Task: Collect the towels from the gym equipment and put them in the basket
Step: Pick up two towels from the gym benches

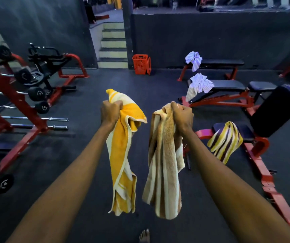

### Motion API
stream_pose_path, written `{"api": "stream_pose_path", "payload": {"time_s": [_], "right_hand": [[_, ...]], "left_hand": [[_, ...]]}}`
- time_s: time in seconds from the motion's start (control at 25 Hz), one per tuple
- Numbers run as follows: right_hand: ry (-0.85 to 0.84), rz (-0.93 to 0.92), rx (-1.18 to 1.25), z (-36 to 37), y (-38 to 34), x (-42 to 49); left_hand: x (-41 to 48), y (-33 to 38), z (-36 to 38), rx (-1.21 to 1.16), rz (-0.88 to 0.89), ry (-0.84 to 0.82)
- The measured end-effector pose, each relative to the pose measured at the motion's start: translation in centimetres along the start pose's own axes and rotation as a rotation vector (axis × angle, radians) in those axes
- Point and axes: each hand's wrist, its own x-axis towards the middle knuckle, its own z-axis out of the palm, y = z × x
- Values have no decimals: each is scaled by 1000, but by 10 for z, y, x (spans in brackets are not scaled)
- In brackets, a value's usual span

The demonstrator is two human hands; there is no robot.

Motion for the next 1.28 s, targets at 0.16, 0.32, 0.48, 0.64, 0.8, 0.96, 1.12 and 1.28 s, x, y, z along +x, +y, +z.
{"api": "stream_pose_path", "payload": {"time_s": [0.16, 0.32, 0.48, 0.64, 0.8, 0.96, 1.12, 1.28], "right_hand": [[25, 26, 0, 55, -26, 104], [60, 31, 8, 112, -37, 212], [42, -16, 42, 178, -40, 329], [28, 9, 6, 239, -56, 447], [23, -4, -27, 298, -78, 558], [39, -25, -44, 364, -89, 666], [68, -18, -44, 430, -89, 773], [112, 30, -63, 503, -105, 881]], "left_hand": [[124, 4, 31, -2, 0, -9], [238, -3, 70, -18, 24, -30], [357, -23, 112, -20, 50, -9], [480, -29, 165, -19, 49, -19], [604, -27, 213, -57, 36, 13], [723, -42, 252, -96, 21, 0], [852, -65, 291, -151, 37, -37], [989, -82, 334, -167, 8, -63]]}}
